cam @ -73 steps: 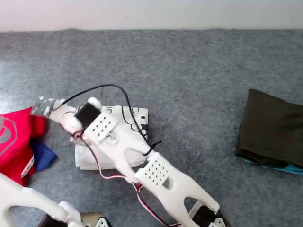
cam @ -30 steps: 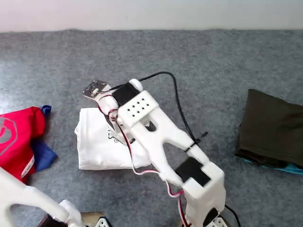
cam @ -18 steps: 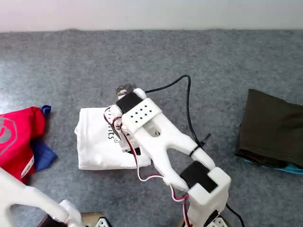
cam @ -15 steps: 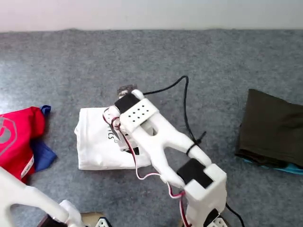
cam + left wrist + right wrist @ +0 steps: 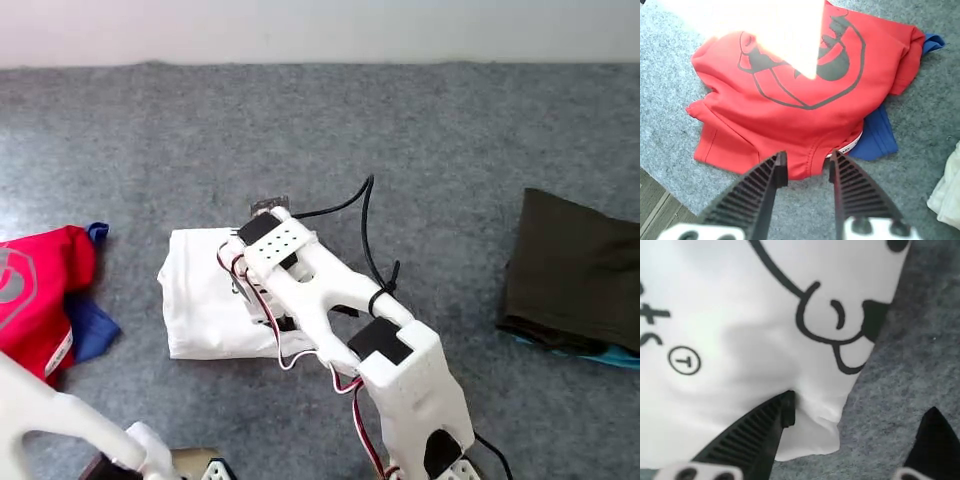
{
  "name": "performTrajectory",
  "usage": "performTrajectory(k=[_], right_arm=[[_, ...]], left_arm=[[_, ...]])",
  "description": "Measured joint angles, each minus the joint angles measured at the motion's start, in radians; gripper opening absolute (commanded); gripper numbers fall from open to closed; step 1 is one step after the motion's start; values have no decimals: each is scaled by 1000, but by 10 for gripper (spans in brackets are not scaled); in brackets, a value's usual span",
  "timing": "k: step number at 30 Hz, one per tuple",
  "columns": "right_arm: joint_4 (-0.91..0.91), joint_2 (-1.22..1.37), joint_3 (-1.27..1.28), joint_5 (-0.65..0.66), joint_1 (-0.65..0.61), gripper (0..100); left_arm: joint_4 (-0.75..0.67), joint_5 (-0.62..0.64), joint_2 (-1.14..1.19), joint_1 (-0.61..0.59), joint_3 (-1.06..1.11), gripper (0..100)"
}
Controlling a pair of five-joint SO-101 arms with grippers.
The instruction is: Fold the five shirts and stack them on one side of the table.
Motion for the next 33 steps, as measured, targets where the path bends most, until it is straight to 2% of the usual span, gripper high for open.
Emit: performTrajectory(k=[8, 16, 25, 30, 33], right_arm=[[0, 8, -6, 0, 0, 6], [29, 17, -15, 74, 3, 10], [190, -91, -3, 288, 14, 10], [239, -195, 3, 505, 173, 10], [239, -224, 5, 720, 325, 10]], left_arm=[[0, 0, 0, 0, 0, 148], [0, 0, 0, 0, 0, 148], [0, 0, 0, 0, 0, 148], [0, 0, 0, 0, 0, 148], [0, 0, 0, 0, 0, 148]])
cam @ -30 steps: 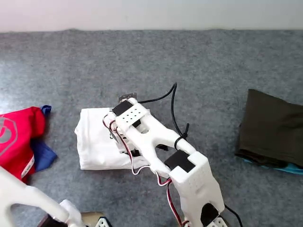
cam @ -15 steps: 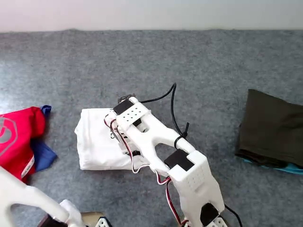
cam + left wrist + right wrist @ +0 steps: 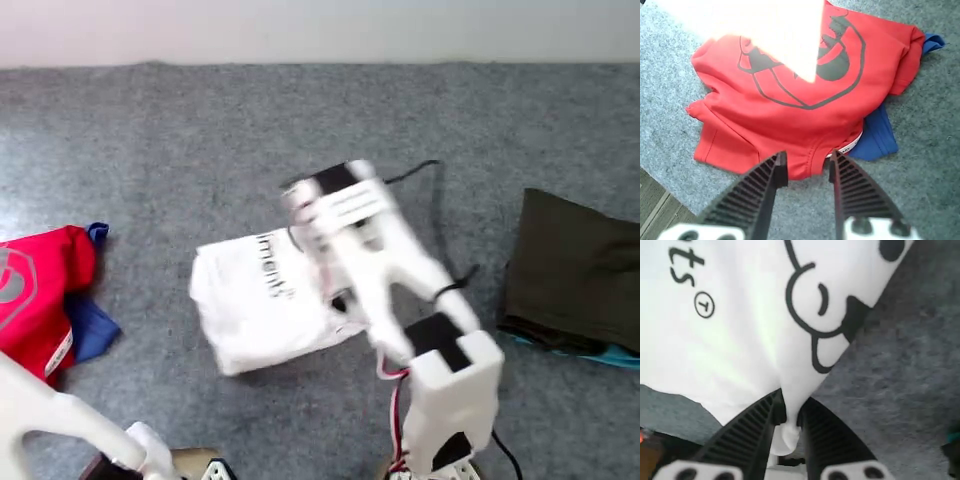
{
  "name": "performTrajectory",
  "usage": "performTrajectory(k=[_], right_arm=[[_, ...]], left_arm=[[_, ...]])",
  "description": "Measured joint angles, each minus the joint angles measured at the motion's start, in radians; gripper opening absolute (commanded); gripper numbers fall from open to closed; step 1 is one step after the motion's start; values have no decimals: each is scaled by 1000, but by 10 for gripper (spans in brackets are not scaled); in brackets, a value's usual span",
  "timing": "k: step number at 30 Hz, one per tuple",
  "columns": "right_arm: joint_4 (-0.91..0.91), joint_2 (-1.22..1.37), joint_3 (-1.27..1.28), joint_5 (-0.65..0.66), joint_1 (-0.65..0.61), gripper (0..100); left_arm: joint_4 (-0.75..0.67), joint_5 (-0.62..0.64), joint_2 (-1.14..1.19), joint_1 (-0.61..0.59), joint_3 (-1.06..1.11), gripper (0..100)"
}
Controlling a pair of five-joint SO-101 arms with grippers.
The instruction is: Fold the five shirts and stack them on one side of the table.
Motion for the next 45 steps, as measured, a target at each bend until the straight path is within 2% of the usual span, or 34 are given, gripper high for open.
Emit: performTrajectory(k=[5, 11, 15, 19, 21, 24, 26, 29, 36, 39, 43, 45], right_arm=[[-37, -2, 2, 470, 235, 10], [-330, -2, 5, 1053, 367, 10], [-525, -2, 44, 1250, 364, 10], [-667, 0, 100, 1335, 364, 17], [-703, 0, 100, 1341, 364, 40], [-717, -34, 107, 1336, 364, 136], [-718, -78, 107, 1266, 364, 200], [-712, -157, 107, 1077, 365, 257], [-499, -290, 107, 701, 342, 245], [-367, -311, 107, 539, 308, 165], [-233, -311, 107, 377, 269, 1], [-192, -308, 106, 338, 255, 32]], left_arm=[[0, 0, 0, 0, 0, 148], [0, 0, 0, 0, 0, 148], [0, 0, 0, 0, 0, 148], [0, 0, 0, 0, 0, 148], [0, 0, 0, 0, 0, 148], [0, 0, 0, 0, 0, 148], [0, 0, 0, 0, 0, 148], [0, 0, 0, 0, 0, 148], [0, 0, 0, 0, 0, 148], [0, 0, 0, 0, 0, 148], [0, 0, 0, 0, 0, 148], [0, 0, 0, 0, 0, 148]])
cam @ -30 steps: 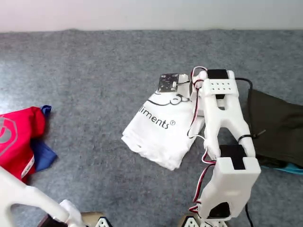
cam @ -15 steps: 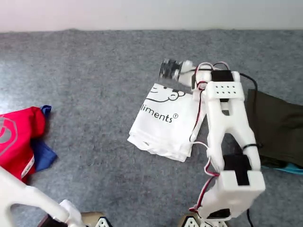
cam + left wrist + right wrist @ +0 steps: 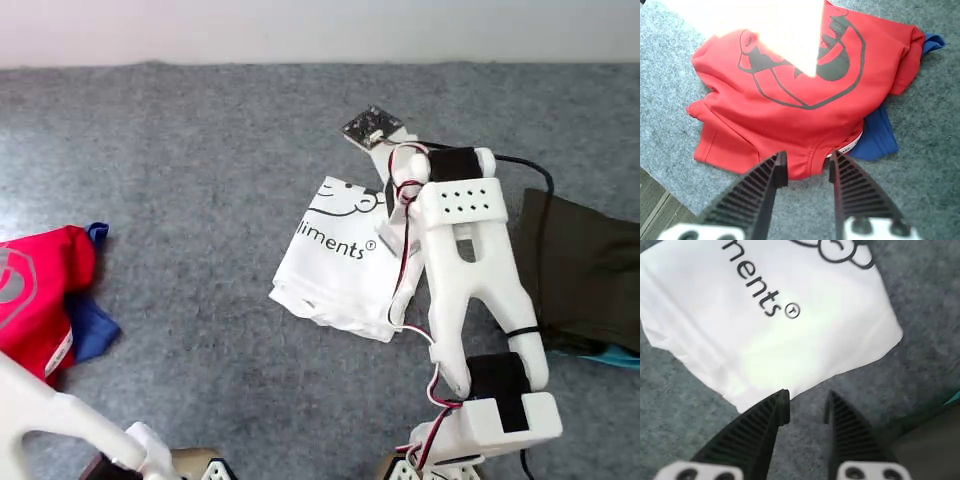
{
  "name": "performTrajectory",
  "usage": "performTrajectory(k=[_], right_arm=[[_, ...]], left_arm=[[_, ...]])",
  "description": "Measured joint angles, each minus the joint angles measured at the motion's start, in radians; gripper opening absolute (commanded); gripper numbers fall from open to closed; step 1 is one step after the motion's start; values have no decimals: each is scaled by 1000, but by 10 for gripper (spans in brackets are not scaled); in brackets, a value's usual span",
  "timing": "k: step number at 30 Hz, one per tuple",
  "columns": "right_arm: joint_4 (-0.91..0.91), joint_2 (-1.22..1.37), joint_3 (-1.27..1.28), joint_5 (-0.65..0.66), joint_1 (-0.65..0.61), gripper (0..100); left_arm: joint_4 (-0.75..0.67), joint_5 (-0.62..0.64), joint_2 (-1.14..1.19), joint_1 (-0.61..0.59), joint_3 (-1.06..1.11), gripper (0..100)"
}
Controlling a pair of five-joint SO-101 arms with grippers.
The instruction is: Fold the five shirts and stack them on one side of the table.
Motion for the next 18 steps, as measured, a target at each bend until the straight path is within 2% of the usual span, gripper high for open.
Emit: performTrajectory(k=[3, 11, 18], right_arm=[[64, 44, 0, -74, -17, 8], [86, 238, 0, -287, -74, 10], [86, 333, 0, -379, -192, 10]], left_arm=[[5, 0, 0, 0, 0, 148], [15, 0, 0, 0, 0, 148], [15, 0, 0, 0, 0, 148]])
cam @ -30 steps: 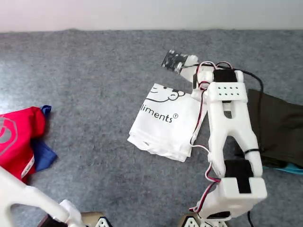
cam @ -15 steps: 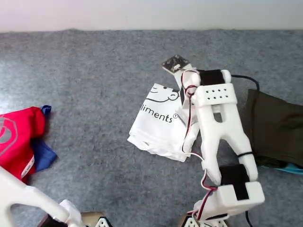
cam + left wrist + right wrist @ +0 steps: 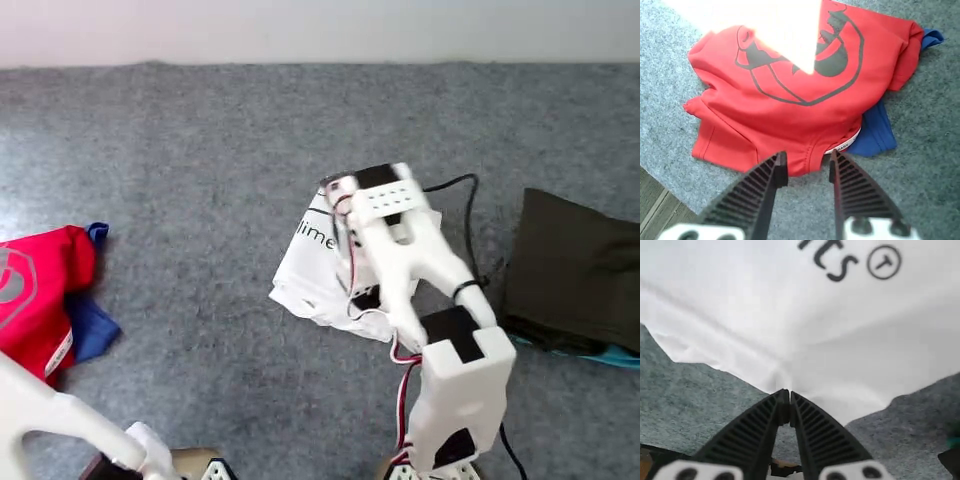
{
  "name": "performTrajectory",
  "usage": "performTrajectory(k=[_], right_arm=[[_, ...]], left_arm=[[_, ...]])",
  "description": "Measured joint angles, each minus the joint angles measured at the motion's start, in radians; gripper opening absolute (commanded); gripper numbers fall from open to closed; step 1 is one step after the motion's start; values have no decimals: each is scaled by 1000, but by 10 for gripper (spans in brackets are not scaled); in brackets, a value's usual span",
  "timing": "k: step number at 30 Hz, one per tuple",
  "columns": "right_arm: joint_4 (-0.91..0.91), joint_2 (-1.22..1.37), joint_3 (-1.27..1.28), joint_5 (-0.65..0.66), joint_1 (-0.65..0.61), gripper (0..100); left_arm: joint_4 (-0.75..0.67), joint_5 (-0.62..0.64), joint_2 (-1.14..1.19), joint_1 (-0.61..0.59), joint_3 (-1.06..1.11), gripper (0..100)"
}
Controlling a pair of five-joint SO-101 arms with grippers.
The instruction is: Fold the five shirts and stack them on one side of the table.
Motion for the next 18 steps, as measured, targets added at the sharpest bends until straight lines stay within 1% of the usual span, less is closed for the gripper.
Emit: performTrajectory(k=[5, 9, 14, 18], right_arm=[[34, 2, 0, -6, -31, 10], [41, -57, 0, -6, -31, 10], [-58, -66, 0, -6, -15, 10], [-121, 29, -2, -9, -35, 10]], left_arm=[[0, 0, 0, 0, 0, 148], [0, 0, 0, 0, 0, 148], [0, 0, 0, 0, 0, 148], [0, 0, 0, 0, 0, 148]])
